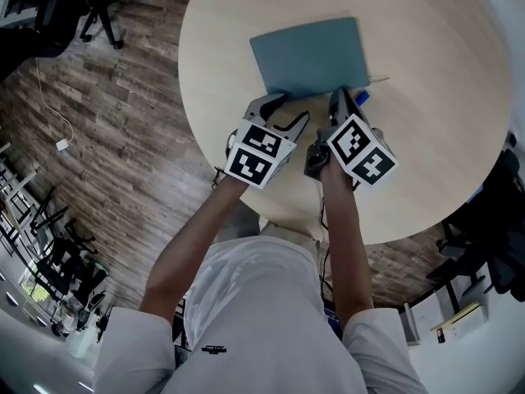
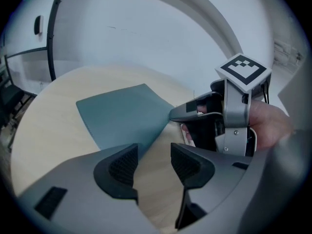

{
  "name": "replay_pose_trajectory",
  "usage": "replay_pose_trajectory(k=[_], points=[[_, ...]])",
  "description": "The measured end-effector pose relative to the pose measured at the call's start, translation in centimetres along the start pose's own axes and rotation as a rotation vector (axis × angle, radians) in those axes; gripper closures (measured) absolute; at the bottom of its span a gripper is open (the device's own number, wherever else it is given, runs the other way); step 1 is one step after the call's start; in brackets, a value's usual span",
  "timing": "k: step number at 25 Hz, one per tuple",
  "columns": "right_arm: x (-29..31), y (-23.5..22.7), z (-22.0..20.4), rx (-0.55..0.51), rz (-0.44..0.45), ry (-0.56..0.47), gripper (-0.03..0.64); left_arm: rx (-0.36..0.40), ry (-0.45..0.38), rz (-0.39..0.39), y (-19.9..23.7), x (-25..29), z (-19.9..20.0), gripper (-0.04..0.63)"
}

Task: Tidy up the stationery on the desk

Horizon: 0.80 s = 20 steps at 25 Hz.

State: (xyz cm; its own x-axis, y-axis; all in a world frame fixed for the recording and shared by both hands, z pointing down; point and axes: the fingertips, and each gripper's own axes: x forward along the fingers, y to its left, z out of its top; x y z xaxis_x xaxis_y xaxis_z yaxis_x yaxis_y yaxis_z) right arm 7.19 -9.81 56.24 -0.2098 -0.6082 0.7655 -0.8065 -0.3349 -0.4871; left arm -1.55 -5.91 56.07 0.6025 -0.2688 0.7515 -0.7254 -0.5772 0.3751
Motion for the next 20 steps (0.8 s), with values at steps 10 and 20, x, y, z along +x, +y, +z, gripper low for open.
replay_pose_trajectory(k=[10,20], points=[[0.2,1.8,1.9,-0.093,0.061,0.053,0.581,-0.085,-0.002,-0.039,-0.9,-0.3,0.3,0.391],[-0.6,-0.8,3.0,-0.055,0.068,0.052,0.578,-0.012,-0.054,0.07,3.7,-1.2,3.7,0.375]])
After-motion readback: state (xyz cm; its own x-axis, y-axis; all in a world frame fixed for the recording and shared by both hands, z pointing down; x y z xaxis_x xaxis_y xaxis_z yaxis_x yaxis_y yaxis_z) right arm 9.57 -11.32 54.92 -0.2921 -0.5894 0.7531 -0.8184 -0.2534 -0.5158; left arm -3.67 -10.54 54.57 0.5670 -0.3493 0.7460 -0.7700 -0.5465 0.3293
